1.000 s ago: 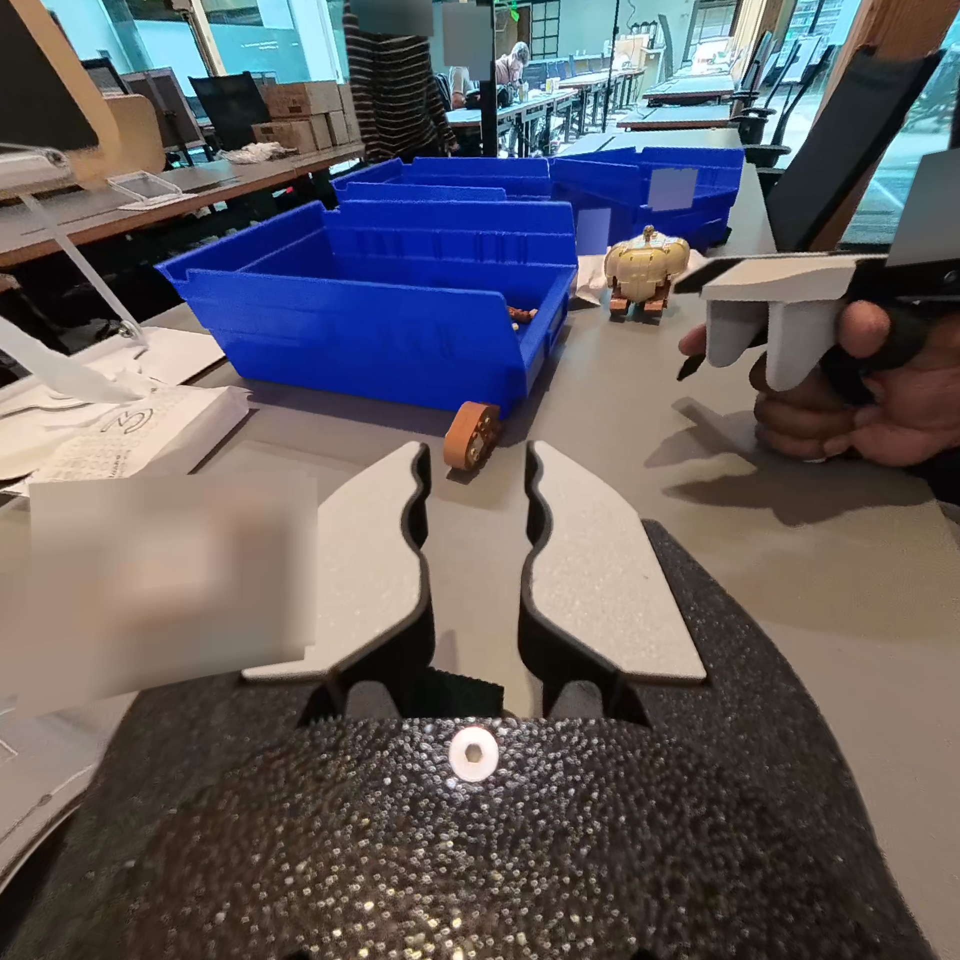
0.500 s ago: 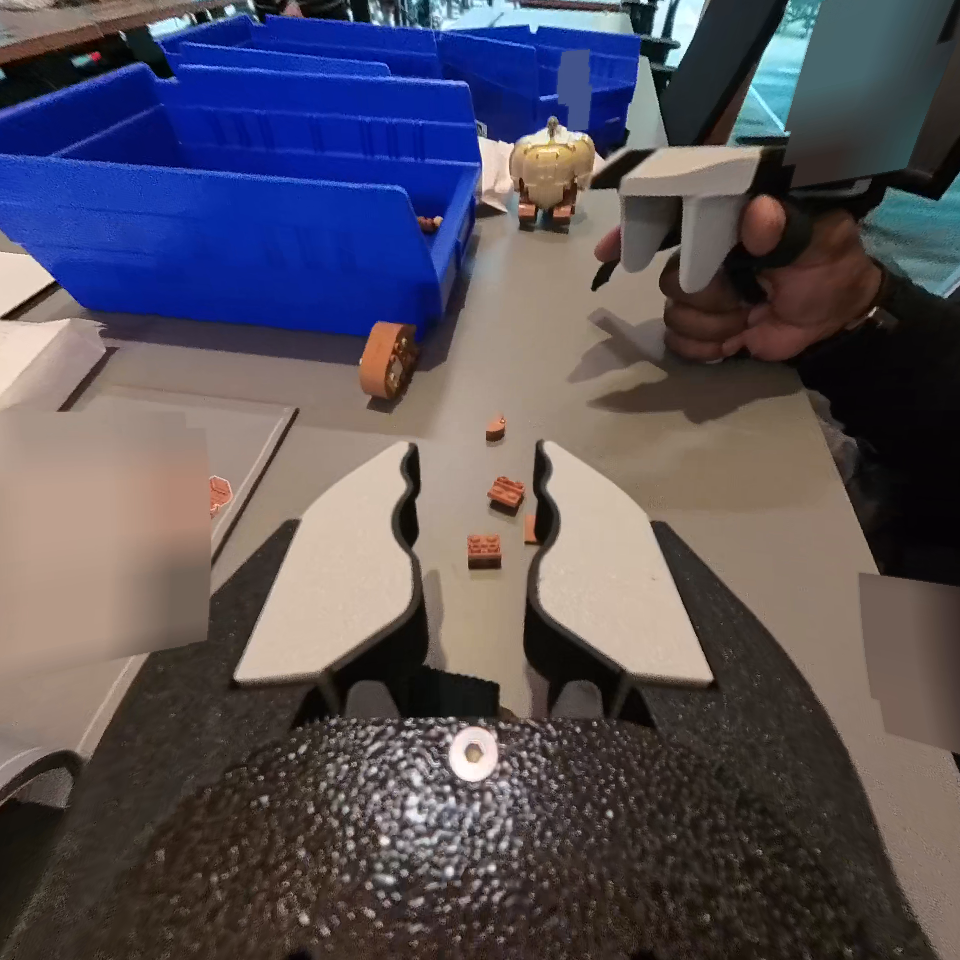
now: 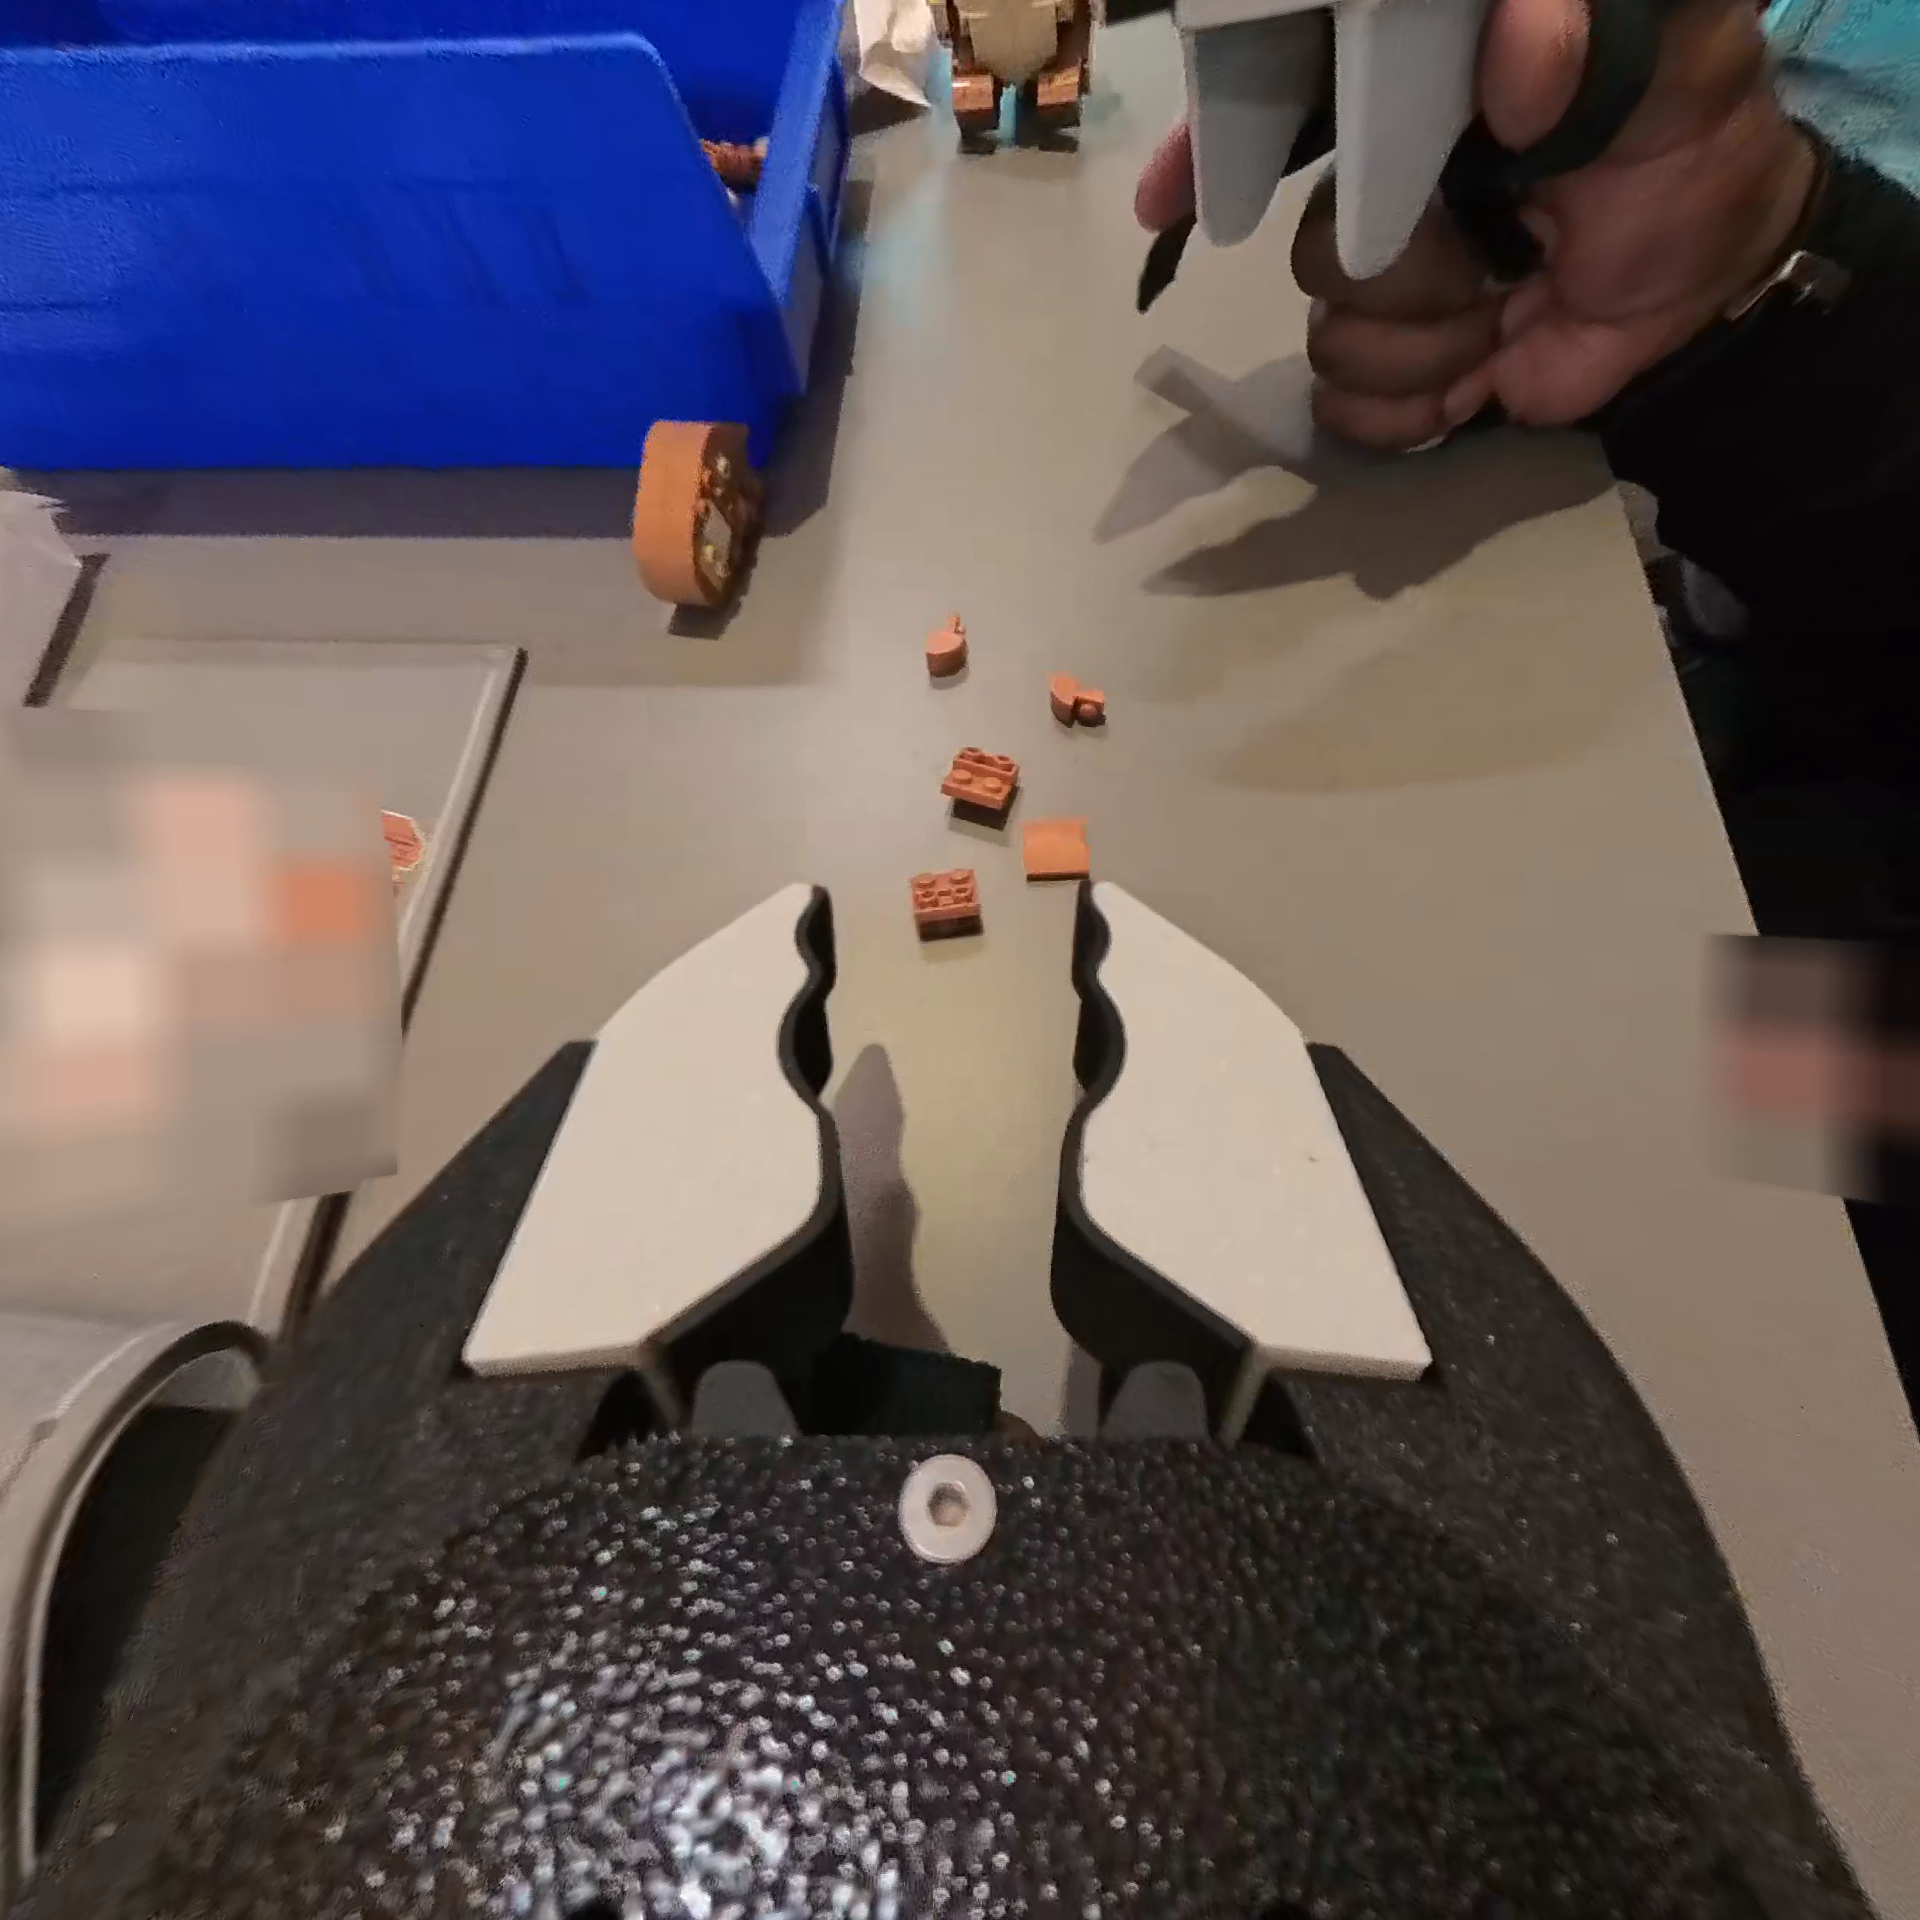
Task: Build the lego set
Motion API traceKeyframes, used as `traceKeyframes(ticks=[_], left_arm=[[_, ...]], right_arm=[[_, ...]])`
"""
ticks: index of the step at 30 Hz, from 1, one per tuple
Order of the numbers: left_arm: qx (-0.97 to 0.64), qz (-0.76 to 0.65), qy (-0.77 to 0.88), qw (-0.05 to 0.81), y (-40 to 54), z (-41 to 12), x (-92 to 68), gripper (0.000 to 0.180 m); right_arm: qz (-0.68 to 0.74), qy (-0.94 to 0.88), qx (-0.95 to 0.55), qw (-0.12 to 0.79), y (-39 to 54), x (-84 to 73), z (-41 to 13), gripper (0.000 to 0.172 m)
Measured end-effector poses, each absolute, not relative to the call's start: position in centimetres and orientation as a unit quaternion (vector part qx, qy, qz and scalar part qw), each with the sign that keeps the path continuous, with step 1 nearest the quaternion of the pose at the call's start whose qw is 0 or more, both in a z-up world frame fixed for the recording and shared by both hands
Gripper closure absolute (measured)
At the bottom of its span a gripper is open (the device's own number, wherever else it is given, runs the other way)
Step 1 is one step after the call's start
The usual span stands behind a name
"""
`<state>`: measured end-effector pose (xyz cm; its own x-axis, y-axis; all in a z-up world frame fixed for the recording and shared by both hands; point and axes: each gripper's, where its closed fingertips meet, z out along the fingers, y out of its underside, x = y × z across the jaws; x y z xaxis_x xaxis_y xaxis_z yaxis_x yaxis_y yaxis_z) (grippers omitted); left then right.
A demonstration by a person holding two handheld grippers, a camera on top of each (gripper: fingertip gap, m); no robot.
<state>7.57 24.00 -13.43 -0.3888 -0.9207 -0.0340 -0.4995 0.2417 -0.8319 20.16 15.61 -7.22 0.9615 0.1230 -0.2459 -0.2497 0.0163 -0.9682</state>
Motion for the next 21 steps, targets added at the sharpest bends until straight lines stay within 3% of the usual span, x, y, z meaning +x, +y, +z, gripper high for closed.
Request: traceKeyframes(ticks=[9, 12, 21], left_arm=[[-0.484, -0.365, 0.750, 0.265, 25.4, -13.3, 7.2, 0.137], [-0.486, -0.373, 0.745, 0.264, 25.4, -13.8, 6.5, 0.137], [-0.496, -0.401, 0.725, 0.262, 26.8, -13.9, 4.8, 0.137]], right_arm=[[0.141, 0.035, -0.701, 0.698, 15.9, 19.7, -7.6, 0.154], [0.176, 0.002, -0.733, 0.657, 16.6, 18.6, -8.7, 0.154], [0.105, -0.195, -0.822, 0.525, 20.3, 17.4, -11.8, 0.149]])
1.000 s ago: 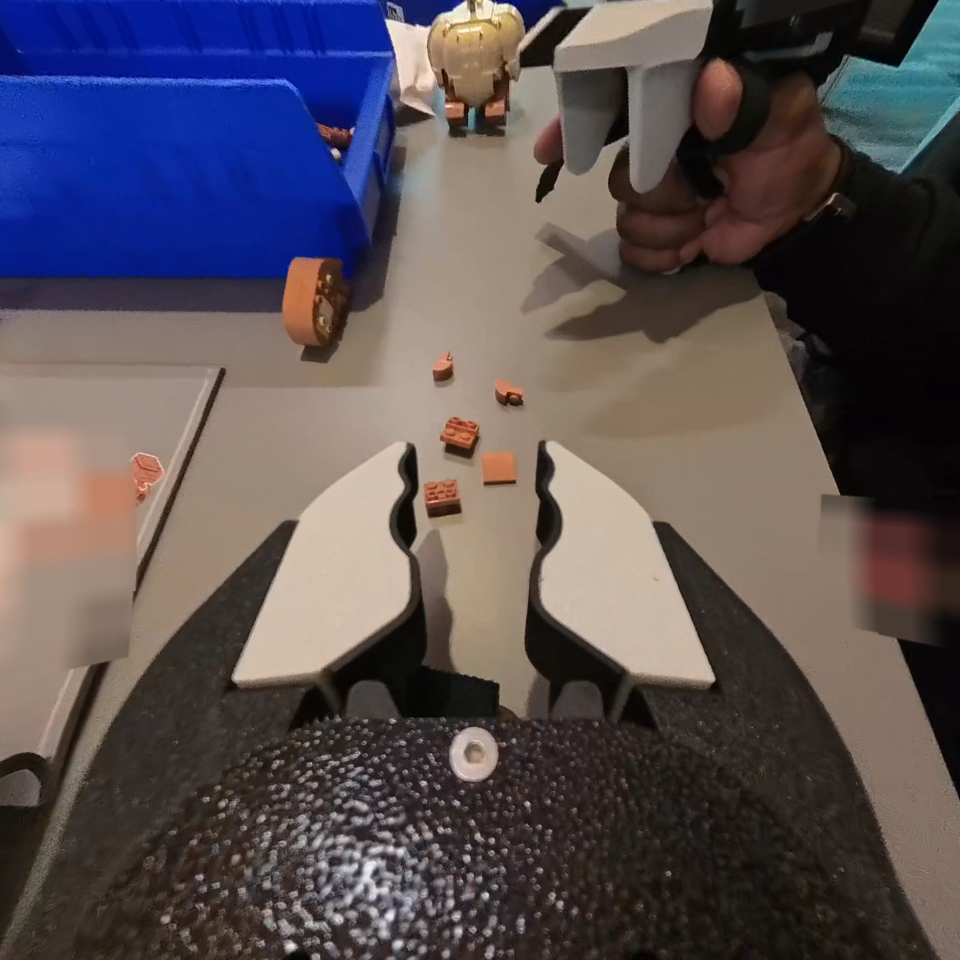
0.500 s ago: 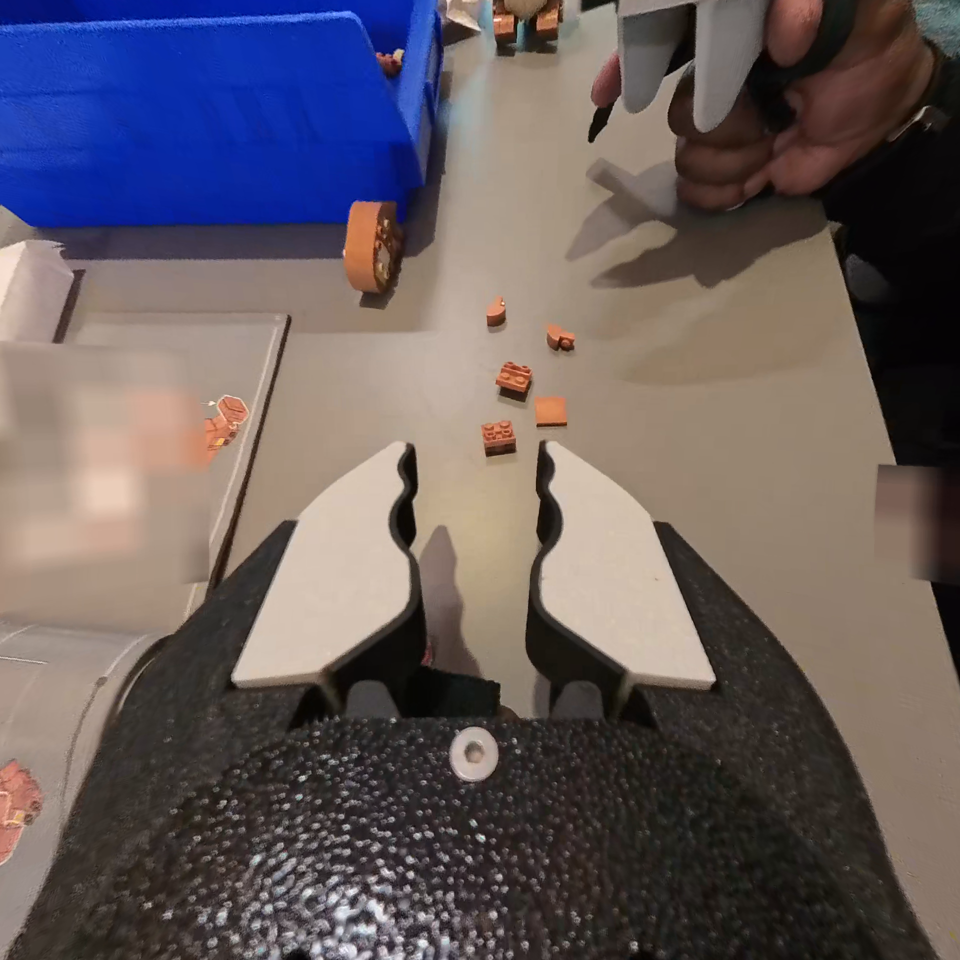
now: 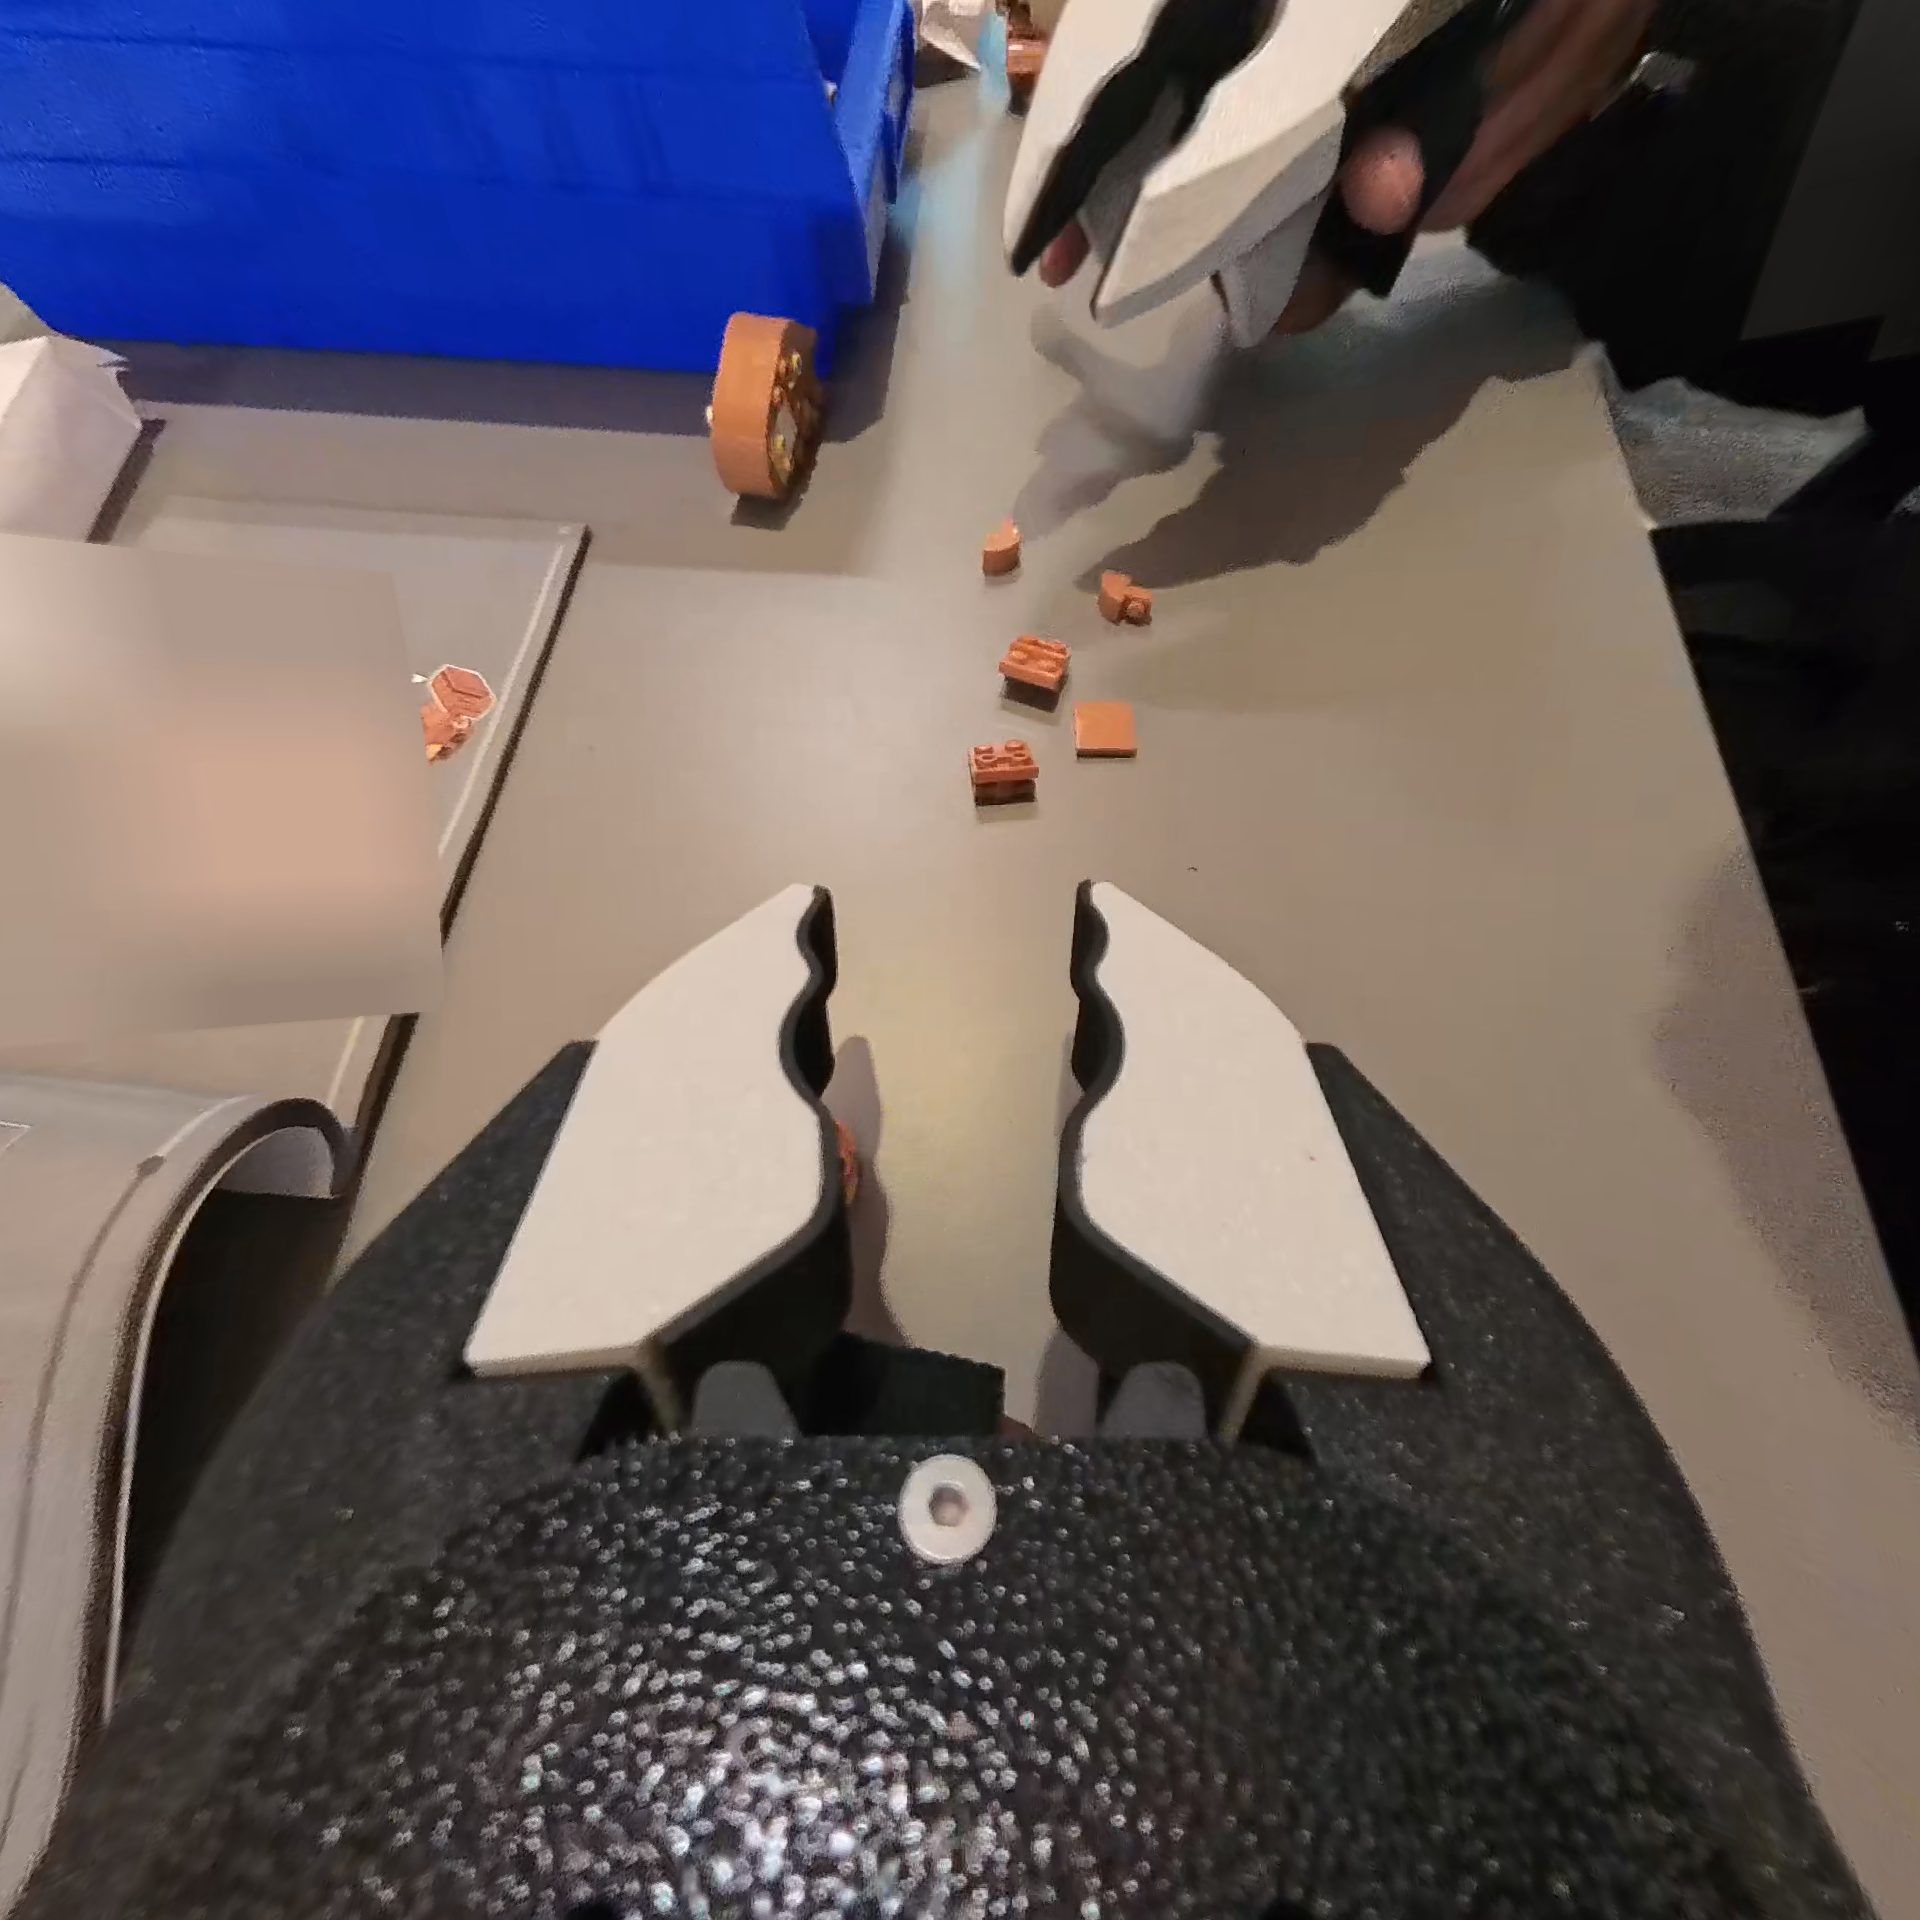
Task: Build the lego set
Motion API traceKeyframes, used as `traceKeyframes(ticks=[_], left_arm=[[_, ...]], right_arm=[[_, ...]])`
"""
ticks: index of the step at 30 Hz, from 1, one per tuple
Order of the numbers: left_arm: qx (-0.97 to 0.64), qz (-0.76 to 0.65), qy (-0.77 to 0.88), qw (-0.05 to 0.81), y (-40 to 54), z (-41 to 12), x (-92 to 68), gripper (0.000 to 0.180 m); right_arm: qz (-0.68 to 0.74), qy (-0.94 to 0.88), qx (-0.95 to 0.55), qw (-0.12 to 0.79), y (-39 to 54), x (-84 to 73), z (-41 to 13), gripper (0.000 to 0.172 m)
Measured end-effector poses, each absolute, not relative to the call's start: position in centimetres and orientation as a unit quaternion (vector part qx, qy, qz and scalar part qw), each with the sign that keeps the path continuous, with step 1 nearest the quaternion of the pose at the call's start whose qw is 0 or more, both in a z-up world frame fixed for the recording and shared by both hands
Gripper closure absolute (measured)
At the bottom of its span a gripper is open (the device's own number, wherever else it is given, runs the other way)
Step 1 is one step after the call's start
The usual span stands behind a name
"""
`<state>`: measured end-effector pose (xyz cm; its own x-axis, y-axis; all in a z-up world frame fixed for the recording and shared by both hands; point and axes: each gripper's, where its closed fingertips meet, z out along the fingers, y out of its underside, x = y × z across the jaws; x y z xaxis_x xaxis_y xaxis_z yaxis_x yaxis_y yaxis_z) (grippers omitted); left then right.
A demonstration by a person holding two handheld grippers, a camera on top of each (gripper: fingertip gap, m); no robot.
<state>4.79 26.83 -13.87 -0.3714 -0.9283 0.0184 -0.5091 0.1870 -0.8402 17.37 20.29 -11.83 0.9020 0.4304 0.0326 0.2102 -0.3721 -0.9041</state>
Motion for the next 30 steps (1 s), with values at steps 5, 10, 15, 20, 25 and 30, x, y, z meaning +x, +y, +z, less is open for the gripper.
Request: traceKeyframes(ticks=[5, 10, 15, 20, 25, 30], left_arm=[[-0.494, -0.400, 0.730, 0.249, 26.6, -14.5, 4.9, 0.138], [-0.492, -0.403, 0.734, 0.239, 26.0, -15.0, 5.2, 0.138], [-0.501, -0.399, 0.732, 0.232, 25.6, -15.6, 5.9, 0.139], [-0.499, -0.391, 0.738, 0.230, 25.0, -15.9, 6.4, 0.139], [-0.503, -0.383, 0.741, 0.229, 24.9, -16.2, 6.6, 0.140], [-0.501, -0.378, 0.743, 0.234, 24.8, -16.3, 6.5, 0.140]], right_arm=[[0.091, -0.287, -0.825, 0.479, 21.8, 16.2, -12.6, 0.148], [0.099, -0.351, -0.815, 0.451, 23.0, 14.8, -13.5, 0.148], [0.140, -0.389, -0.808, 0.420, 23.4, 12.9, -14.2, 0.148], [0.136, -0.423, -0.803, 0.398, 23.1, 11.6, -15.0, 0.149], [0.132, -0.442, -0.805, 0.373, 23.2, 11.0, -15.8, 0.150], [0.122, -0.443, -0.808, 0.369, 22.6, 12.5, -15.4, 0.150]])
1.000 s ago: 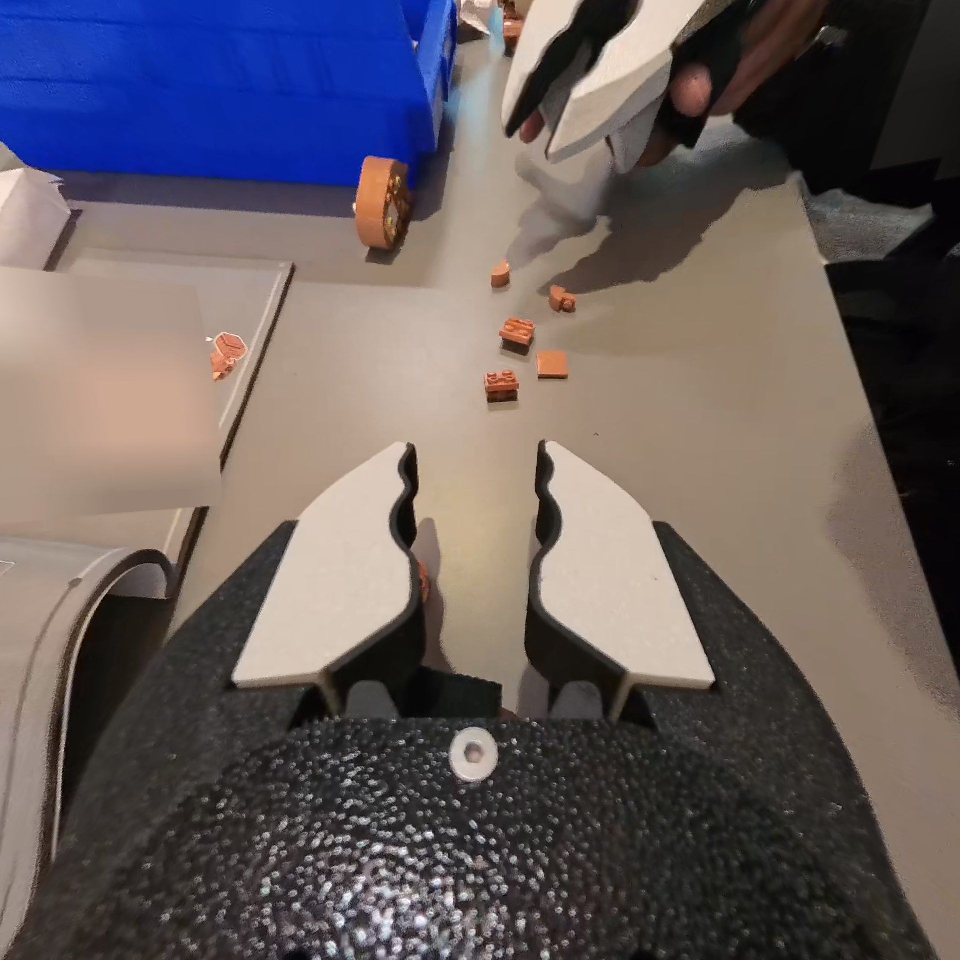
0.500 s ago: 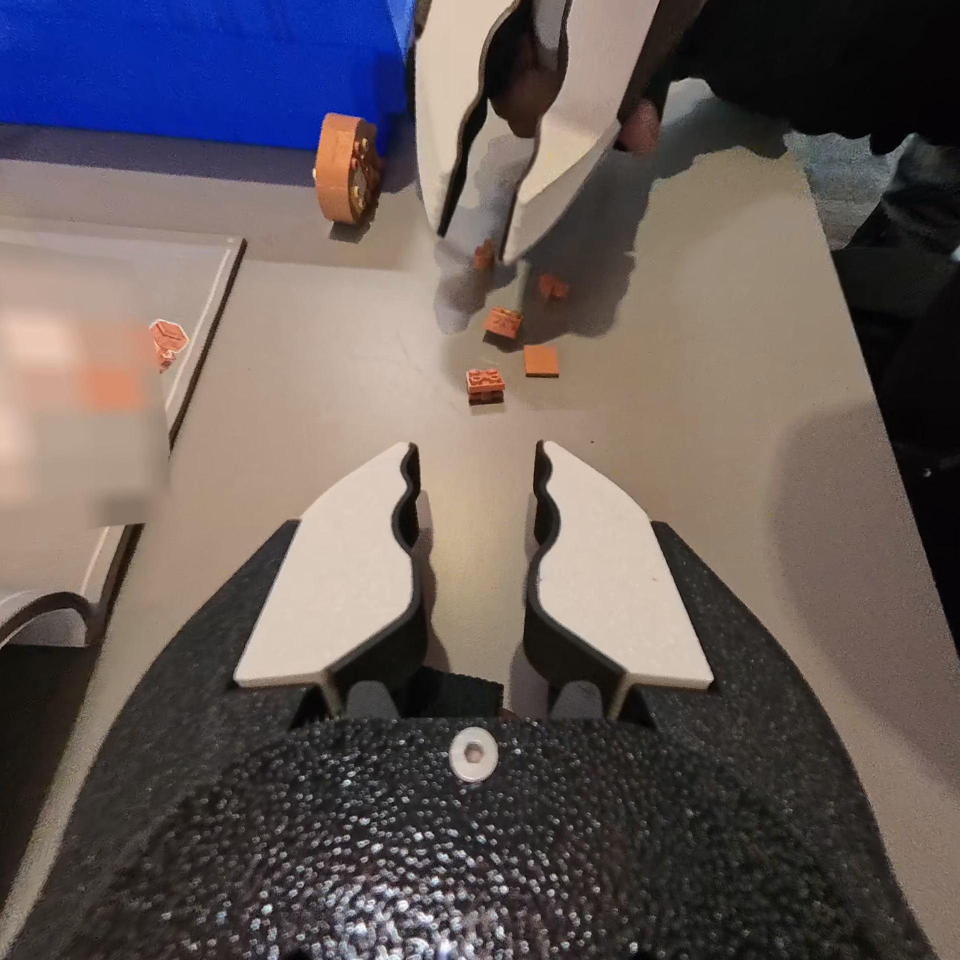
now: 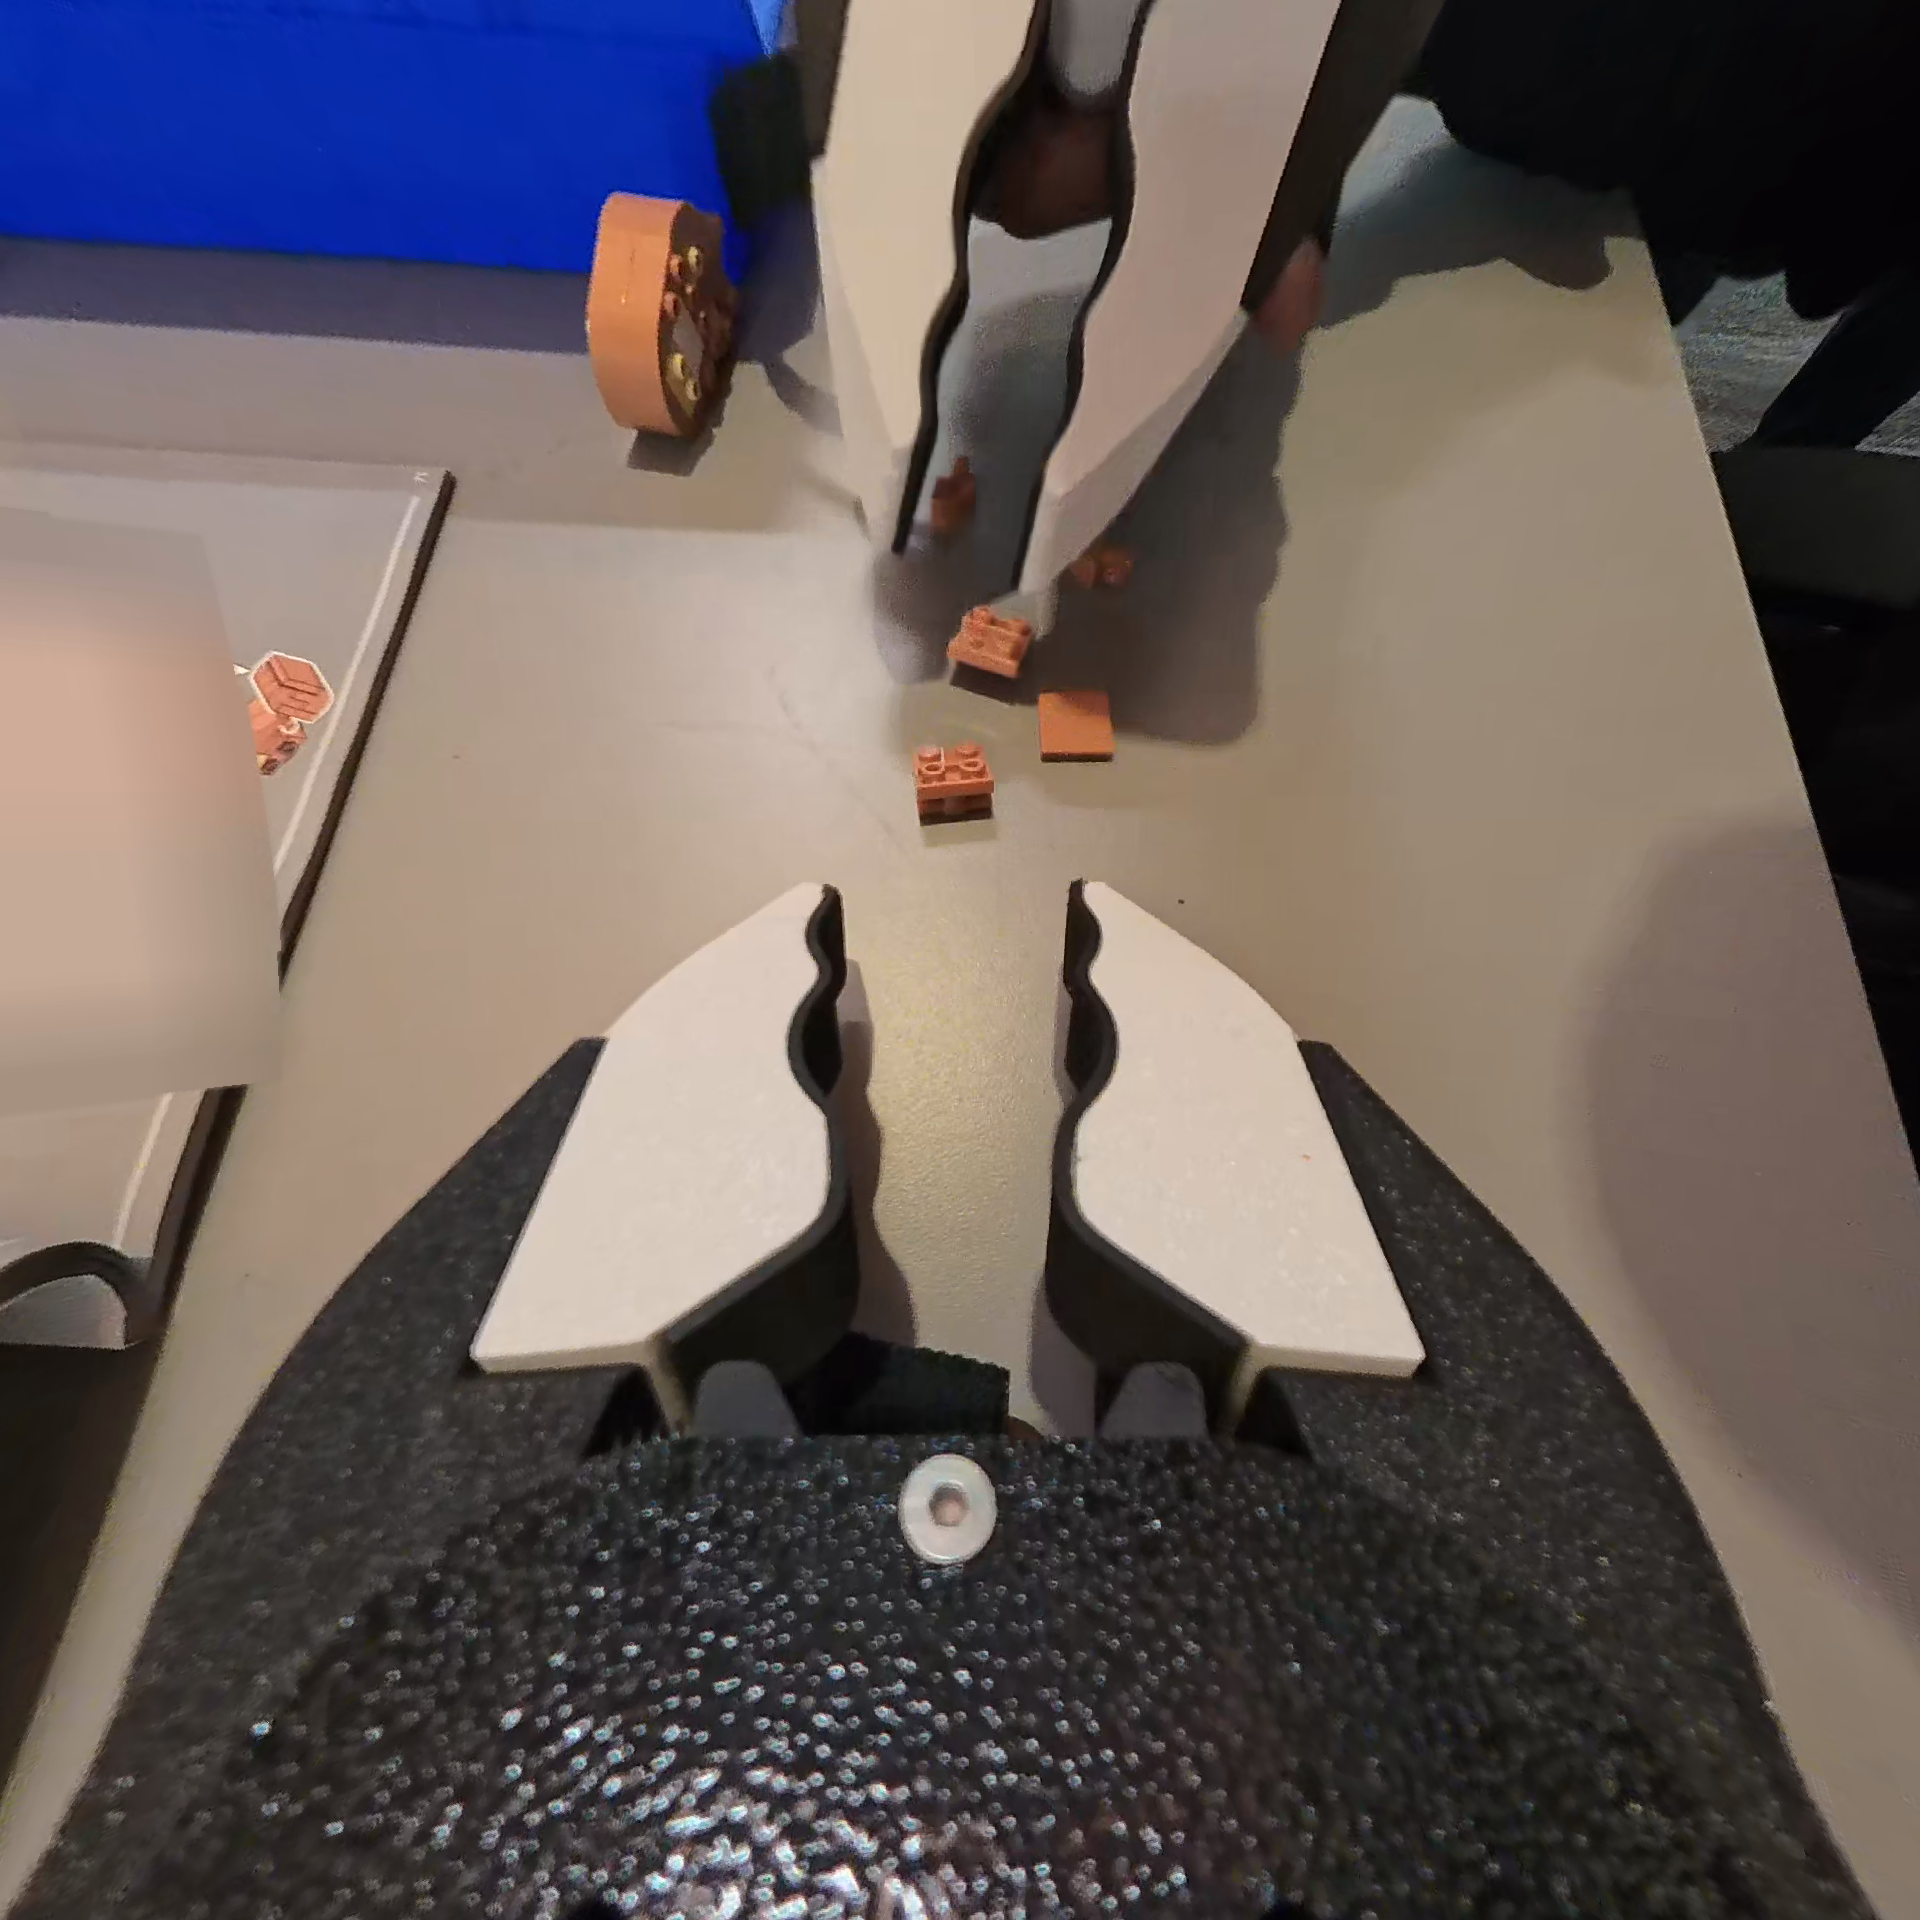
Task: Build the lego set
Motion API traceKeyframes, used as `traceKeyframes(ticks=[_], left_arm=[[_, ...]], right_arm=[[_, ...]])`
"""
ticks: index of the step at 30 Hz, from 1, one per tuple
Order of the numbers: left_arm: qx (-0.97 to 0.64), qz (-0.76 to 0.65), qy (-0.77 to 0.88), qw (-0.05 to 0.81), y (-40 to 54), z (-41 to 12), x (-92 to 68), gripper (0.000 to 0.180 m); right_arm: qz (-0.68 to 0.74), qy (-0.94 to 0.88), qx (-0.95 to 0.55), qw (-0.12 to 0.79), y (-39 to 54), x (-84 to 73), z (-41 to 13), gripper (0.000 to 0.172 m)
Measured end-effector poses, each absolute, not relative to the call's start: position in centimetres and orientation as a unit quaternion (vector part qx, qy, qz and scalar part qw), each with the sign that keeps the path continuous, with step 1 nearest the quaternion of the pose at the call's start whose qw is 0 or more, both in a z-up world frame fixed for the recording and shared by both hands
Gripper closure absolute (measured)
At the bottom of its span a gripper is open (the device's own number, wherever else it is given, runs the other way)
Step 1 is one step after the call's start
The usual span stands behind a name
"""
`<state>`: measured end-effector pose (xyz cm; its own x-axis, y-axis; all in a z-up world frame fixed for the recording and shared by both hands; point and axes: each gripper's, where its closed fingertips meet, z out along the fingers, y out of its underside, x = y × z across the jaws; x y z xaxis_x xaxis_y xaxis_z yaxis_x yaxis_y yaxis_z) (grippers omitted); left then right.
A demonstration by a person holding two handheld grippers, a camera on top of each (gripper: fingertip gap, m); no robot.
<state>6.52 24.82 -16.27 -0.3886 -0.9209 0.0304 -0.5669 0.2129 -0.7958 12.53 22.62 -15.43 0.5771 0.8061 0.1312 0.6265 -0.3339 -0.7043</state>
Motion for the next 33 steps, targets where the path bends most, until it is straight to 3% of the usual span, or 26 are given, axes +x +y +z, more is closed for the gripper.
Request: traceKeyframes(ticks=[20, 25, 33], left_arm=[[-0.502, -0.384, 0.738, 0.235, 24.5, -16.2, 6.3, 0.141], [-0.506, -0.386, 0.734, 0.235, 24.6, -16.1, 6.3, 0.141], [-0.519, -0.393, 0.720, 0.242, 25.0, -15.9, 6.5, 0.142]], right_arm=[[0.152, -0.469, -0.803, 0.335, 23.9, 9.6, -17.3, 0.147], [0.151, -0.470, -0.808, 0.321, 23.9, 9.1, -18.0, 0.155], [0.147, -0.428, -0.817, 0.358, 25.0, 9.2, -17.0, 0.156]])
